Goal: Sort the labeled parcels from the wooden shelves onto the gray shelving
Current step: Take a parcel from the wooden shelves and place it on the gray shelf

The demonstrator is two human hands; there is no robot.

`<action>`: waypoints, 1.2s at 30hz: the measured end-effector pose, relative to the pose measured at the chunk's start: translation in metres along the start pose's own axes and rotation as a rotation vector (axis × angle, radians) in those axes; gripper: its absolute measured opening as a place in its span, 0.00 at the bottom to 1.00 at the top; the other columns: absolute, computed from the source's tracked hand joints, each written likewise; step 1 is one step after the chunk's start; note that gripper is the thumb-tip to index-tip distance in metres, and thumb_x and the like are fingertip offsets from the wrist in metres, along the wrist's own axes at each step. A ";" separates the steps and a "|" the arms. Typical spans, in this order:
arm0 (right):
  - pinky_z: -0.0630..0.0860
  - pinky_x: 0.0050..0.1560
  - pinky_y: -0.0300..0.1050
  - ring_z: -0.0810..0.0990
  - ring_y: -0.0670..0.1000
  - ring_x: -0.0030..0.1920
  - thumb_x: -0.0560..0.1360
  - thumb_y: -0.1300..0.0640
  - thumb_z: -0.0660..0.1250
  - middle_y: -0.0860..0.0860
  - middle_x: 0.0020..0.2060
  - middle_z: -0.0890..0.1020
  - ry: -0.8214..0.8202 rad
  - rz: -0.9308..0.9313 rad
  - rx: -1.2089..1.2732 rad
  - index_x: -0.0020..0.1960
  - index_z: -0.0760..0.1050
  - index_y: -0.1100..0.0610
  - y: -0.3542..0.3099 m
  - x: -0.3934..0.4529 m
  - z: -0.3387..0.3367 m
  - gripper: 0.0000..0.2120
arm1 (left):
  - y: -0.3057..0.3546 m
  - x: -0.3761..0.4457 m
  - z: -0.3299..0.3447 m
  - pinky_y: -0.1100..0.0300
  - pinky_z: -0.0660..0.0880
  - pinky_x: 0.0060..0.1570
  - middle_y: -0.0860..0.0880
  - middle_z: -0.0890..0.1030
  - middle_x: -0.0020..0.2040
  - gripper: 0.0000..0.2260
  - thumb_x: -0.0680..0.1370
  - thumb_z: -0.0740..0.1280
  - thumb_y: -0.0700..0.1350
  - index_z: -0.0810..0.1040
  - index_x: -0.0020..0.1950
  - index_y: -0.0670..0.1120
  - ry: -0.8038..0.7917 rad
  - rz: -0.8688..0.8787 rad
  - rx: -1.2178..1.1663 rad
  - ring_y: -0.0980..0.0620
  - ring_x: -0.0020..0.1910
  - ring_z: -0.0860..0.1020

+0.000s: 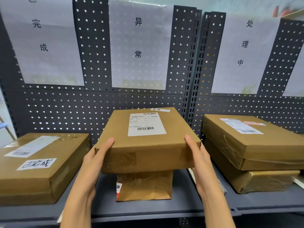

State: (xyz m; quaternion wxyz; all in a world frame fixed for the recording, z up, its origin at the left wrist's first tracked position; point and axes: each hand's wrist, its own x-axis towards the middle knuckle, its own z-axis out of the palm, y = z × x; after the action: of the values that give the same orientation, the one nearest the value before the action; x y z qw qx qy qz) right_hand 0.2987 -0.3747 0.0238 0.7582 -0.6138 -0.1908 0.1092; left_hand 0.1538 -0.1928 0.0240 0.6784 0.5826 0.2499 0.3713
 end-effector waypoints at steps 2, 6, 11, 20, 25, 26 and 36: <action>0.69 0.62 0.46 0.73 0.44 0.63 0.64 0.34 0.66 0.41 0.63 0.75 0.004 0.001 -0.007 0.72 0.65 0.42 -0.001 0.002 0.001 0.37 | 0.001 0.003 0.000 0.53 0.72 0.58 0.56 0.78 0.54 0.16 0.74 0.67 0.56 0.73 0.60 0.52 0.003 -0.008 0.016 0.56 0.53 0.76; 0.70 0.60 0.45 0.74 0.43 0.61 0.68 0.37 0.66 0.41 0.61 0.76 0.001 0.007 -0.001 0.69 0.68 0.42 -0.001 0.006 0.005 0.31 | 0.001 0.007 -0.002 0.48 0.71 0.64 0.55 0.78 0.55 0.18 0.74 0.67 0.58 0.73 0.61 0.53 0.004 -0.035 0.026 0.53 0.56 0.76; 0.69 0.52 0.41 0.74 0.40 0.57 0.73 0.41 0.65 0.40 0.59 0.76 0.019 0.013 -0.001 0.66 0.68 0.41 -0.001 0.007 0.009 0.22 | 0.001 0.011 0.000 0.55 0.70 0.56 0.57 0.76 0.52 0.19 0.74 0.66 0.58 0.70 0.61 0.53 -0.002 -0.034 0.014 0.58 0.51 0.75; 0.70 0.65 0.51 0.73 0.46 0.60 0.69 0.37 0.65 0.44 0.61 0.75 0.034 0.067 -0.060 0.69 0.67 0.43 -0.002 0.012 0.009 0.30 | -0.003 0.018 -0.002 0.62 0.70 0.42 0.57 0.76 0.53 0.19 0.74 0.64 0.60 0.70 0.62 0.54 -0.020 -0.021 0.035 0.59 0.51 0.74; 0.69 0.58 0.45 0.73 0.45 0.61 0.71 0.37 0.66 0.44 0.63 0.74 0.035 0.053 -0.076 0.69 0.67 0.45 -0.003 0.013 0.007 0.29 | -0.005 0.020 -0.004 0.56 0.68 0.57 0.60 0.75 0.52 0.19 0.74 0.64 0.61 0.69 0.62 0.55 -0.053 -0.009 0.049 0.61 0.52 0.74; 0.67 0.58 0.45 0.71 0.46 0.63 0.71 0.37 0.66 0.44 0.65 0.73 0.043 0.056 -0.081 0.71 0.66 0.45 -0.004 0.013 0.006 0.31 | -0.006 0.020 -0.006 0.56 0.68 0.59 0.59 0.76 0.54 0.20 0.74 0.64 0.62 0.70 0.62 0.55 -0.066 0.002 0.054 0.60 0.54 0.74; 0.64 0.70 0.54 0.67 0.49 0.68 0.75 0.46 0.69 0.48 0.66 0.73 0.296 -0.607 -0.668 0.67 0.73 0.52 -0.009 -0.021 0.006 0.23 | 0.011 -0.022 -0.017 0.57 0.67 0.63 0.55 0.73 0.65 0.26 0.75 0.69 0.55 0.69 0.72 0.54 0.193 0.499 0.476 0.57 0.64 0.70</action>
State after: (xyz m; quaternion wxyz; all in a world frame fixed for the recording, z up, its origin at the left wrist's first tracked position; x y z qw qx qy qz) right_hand 0.2767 -0.3800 0.0301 0.5362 -0.7494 -0.2762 -0.2731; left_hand 0.1255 -0.1994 0.0291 0.3853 0.7297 0.2426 0.5102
